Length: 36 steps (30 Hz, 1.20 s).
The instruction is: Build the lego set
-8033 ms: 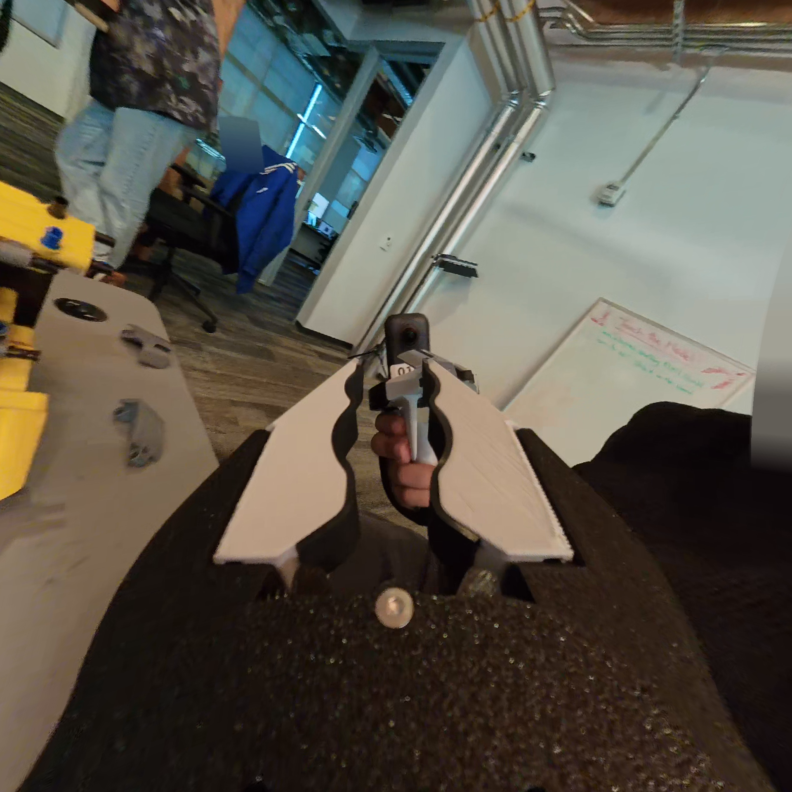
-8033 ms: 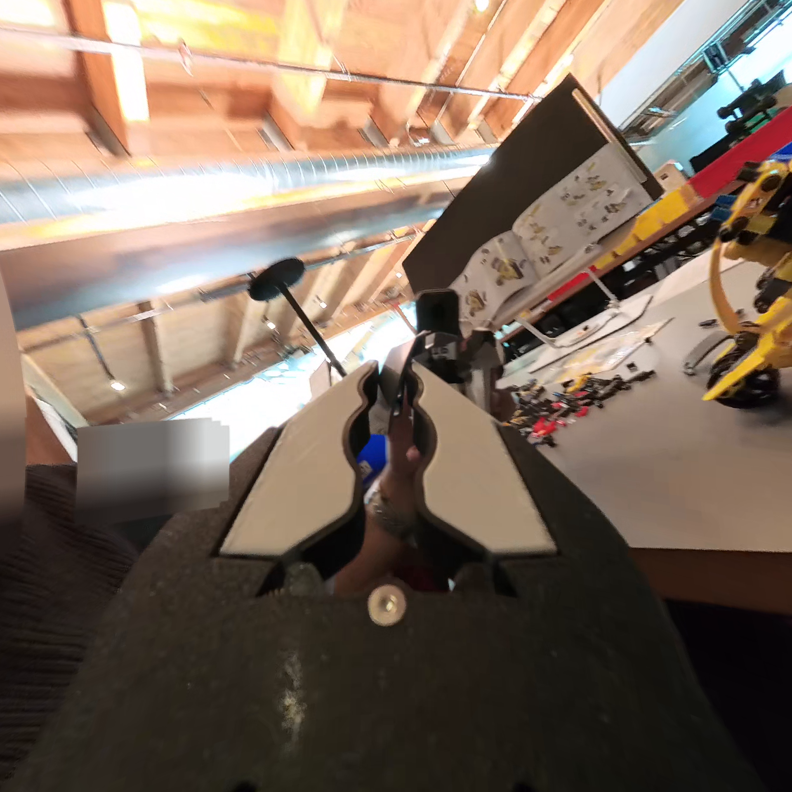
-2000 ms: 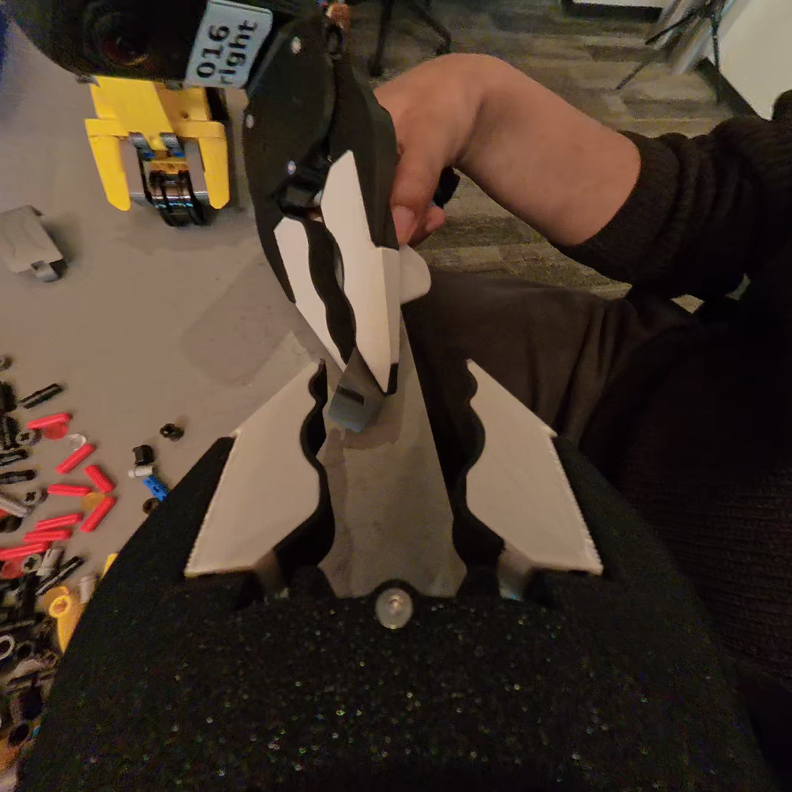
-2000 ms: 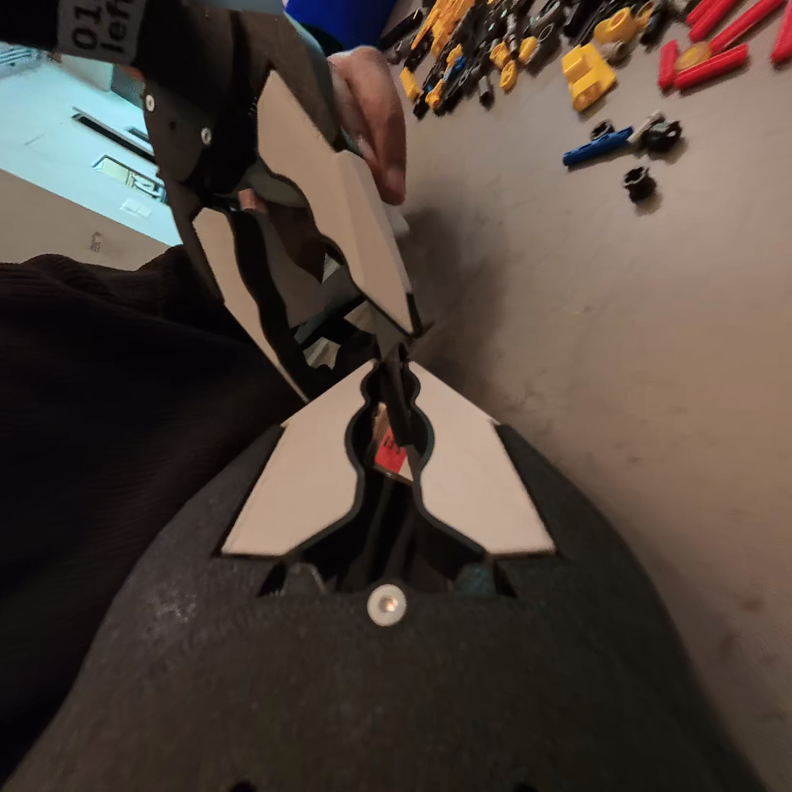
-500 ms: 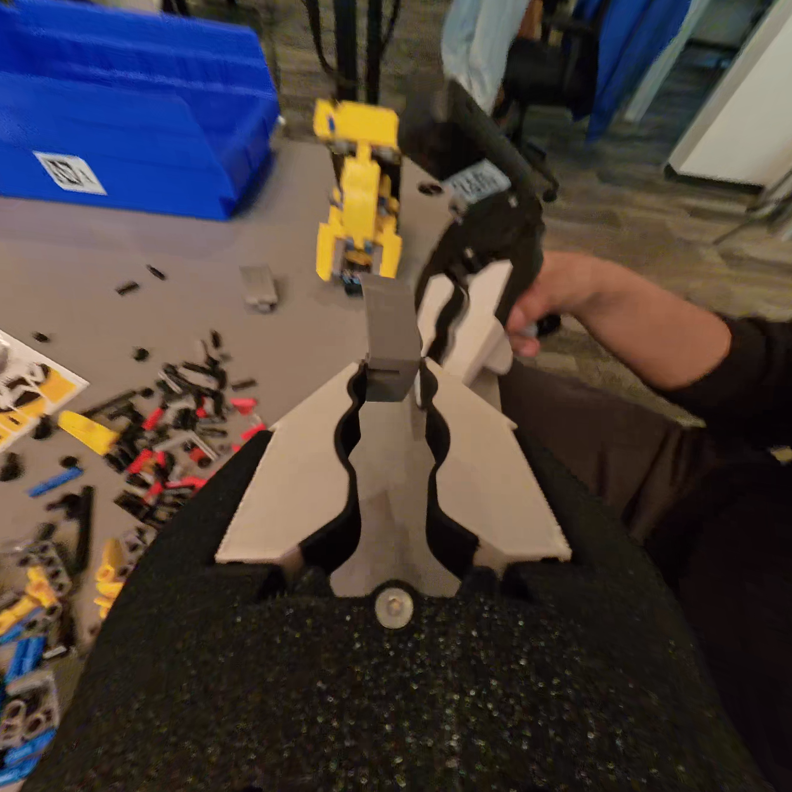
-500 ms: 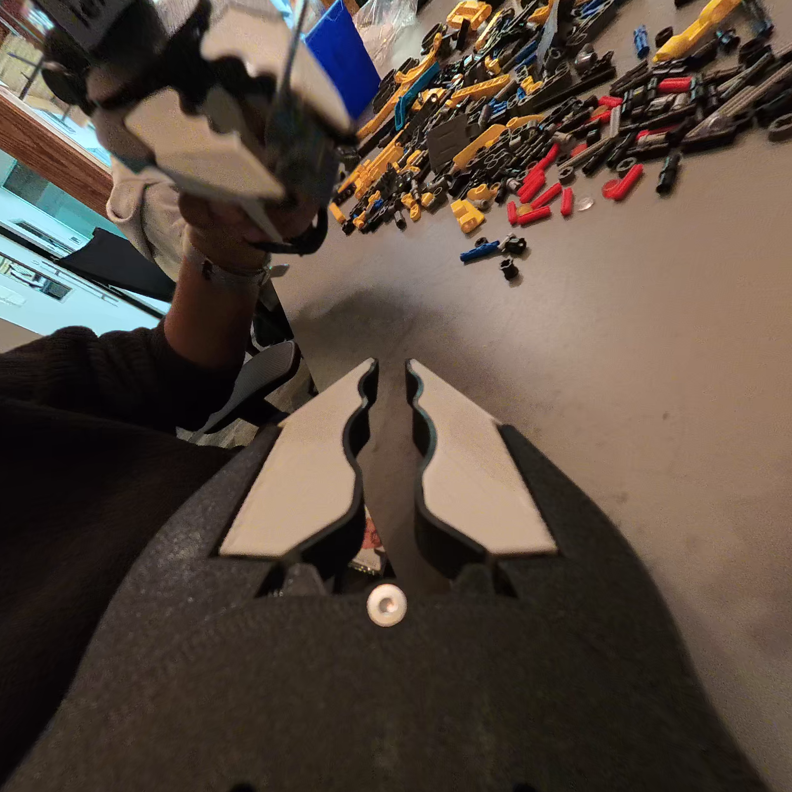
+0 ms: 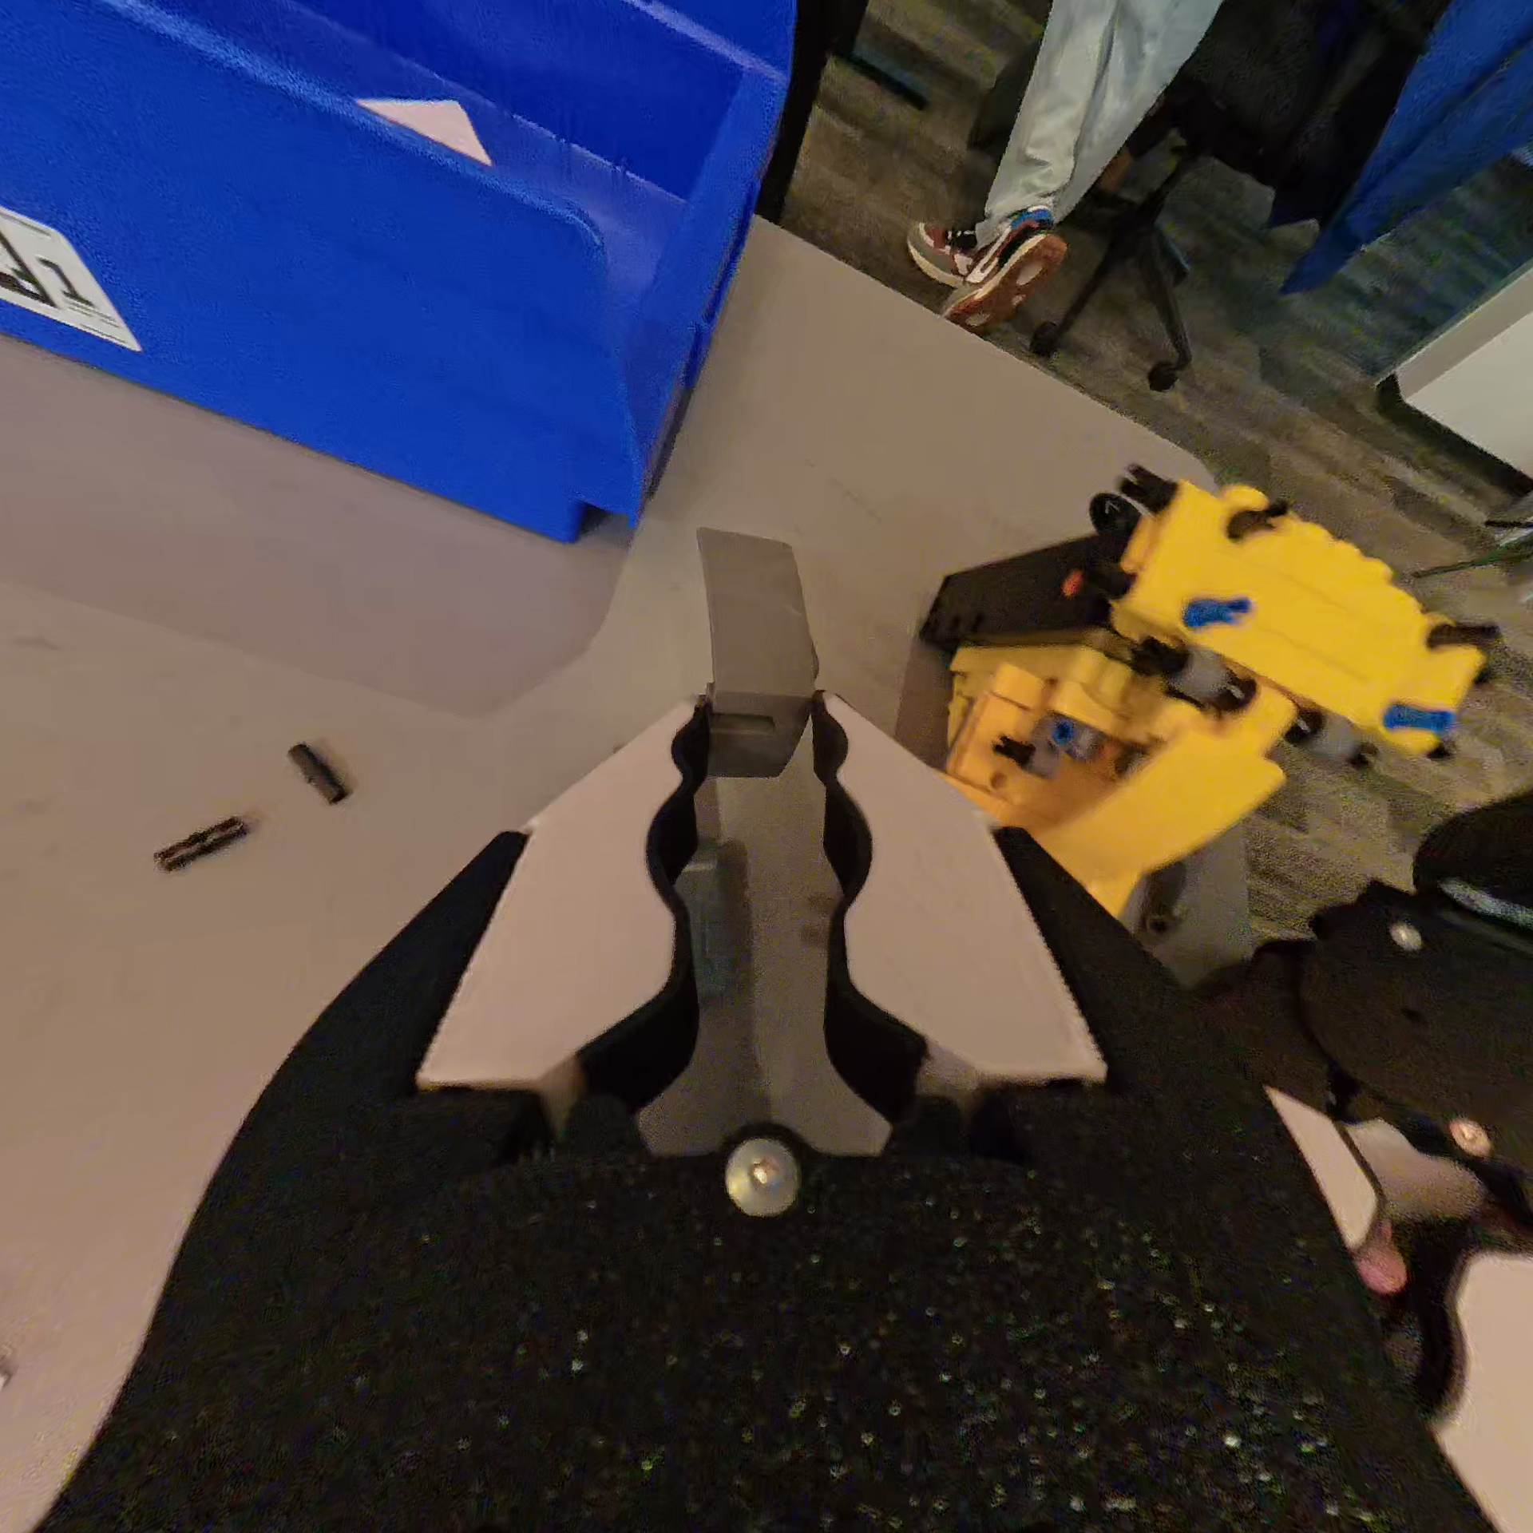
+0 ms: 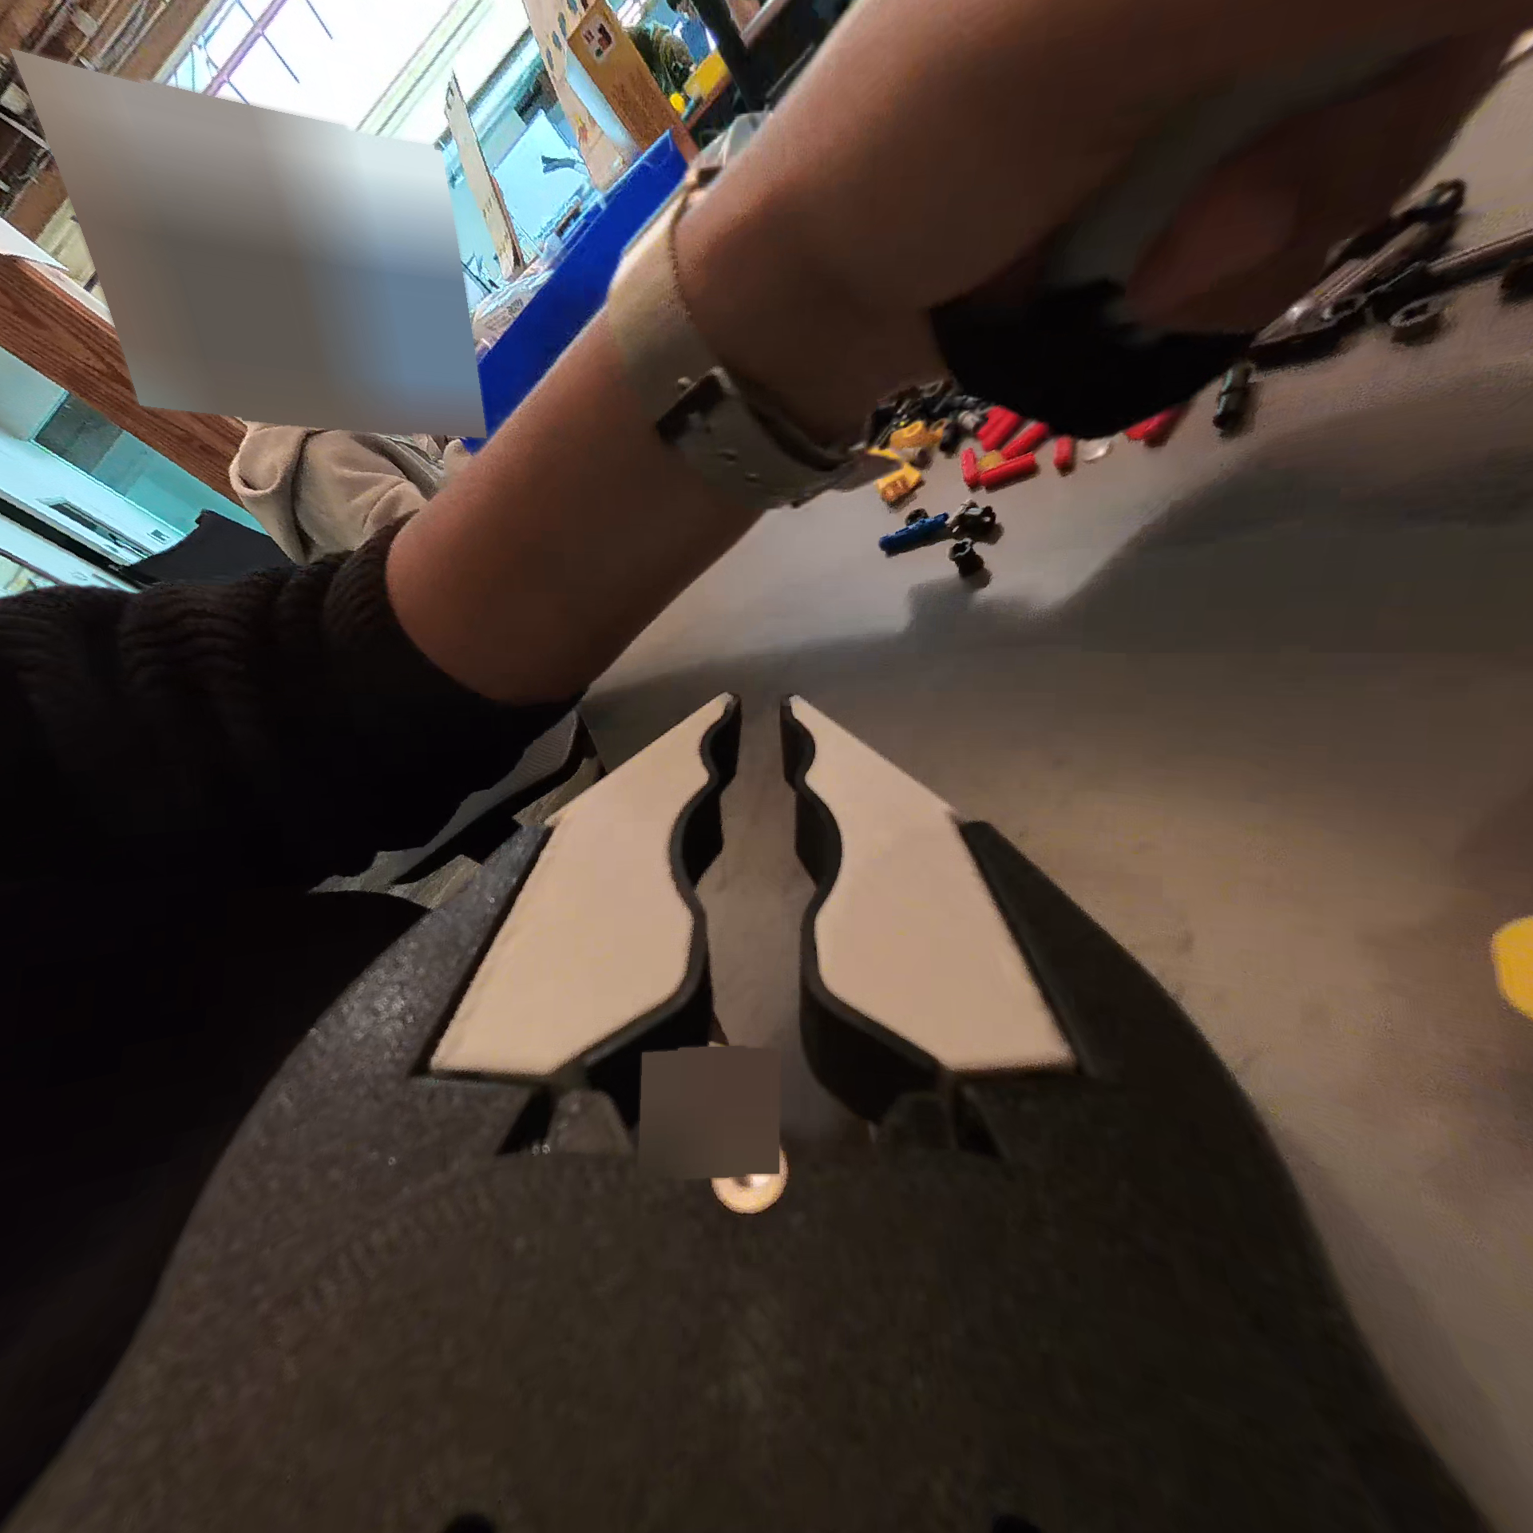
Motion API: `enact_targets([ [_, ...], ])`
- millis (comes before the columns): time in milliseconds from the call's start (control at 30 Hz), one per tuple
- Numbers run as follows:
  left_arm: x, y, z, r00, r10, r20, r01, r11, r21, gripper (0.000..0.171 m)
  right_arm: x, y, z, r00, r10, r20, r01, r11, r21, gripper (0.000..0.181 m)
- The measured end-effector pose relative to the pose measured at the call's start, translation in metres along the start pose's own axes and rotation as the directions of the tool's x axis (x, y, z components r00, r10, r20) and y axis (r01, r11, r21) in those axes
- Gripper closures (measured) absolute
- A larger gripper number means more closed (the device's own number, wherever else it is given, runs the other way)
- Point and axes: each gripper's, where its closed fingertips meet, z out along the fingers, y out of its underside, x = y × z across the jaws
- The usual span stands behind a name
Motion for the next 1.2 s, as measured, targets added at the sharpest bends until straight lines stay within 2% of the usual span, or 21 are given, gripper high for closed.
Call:
enact_targets([
  [167, -0.013, 0.005, 0.022, 0.999, -0.049, 0.011, 0.05, 0.994, -0.094, 0.148, -0.002, 0.0, 0.0, 1.0, -0.018, 0.009, 0.018, 1.0, 0.007, 0.172],
  [333, -0.014, 0.018, 0.029, 0.998, -0.067, 0.018, 0.069, 0.982, -0.177, 0.147, -0.006, 0.003, 0.001, 0.999, -0.037, 0.034, 0.038, 0.999, -0.016, 0.172],
  [633, -0.019, 0.012, 0.024, 0.996, -0.076, 0.05, 0.083, 0.987, -0.136, 0.138, -0.006, 0.002, 0.001, 0.999, -0.037, 0.033, 0.038, 0.999, -0.01, 0.172],
  [900, 0.001, -0.014, -0.017, 0.998, -0.065, 0.005, 0.064, 0.993, 0.096, 0.137, -0.005, 0.001, 0.001, 0.999, -0.035, 0.032, 0.035, 0.999, -0.002, 0.172],
  [1067, 0.009, -0.019, -0.048, 0.998, -0.057, -0.018, 0.06, 0.961, 0.269, 0.137, -0.006, 0.001, 0.001, 0.998, -0.04, 0.038, 0.04, 0.999, -0.001, 0.172],
  [1200, 0.01, -0.022, -0.063, 0.99, -0.11, -0.091, 0.134, 0.932, 0.337, 0.137, -0.008, 0.003, 0.002, 0.997, -0.055, 0.048, 0.056, 0.998, -0.009, 0.172],
])
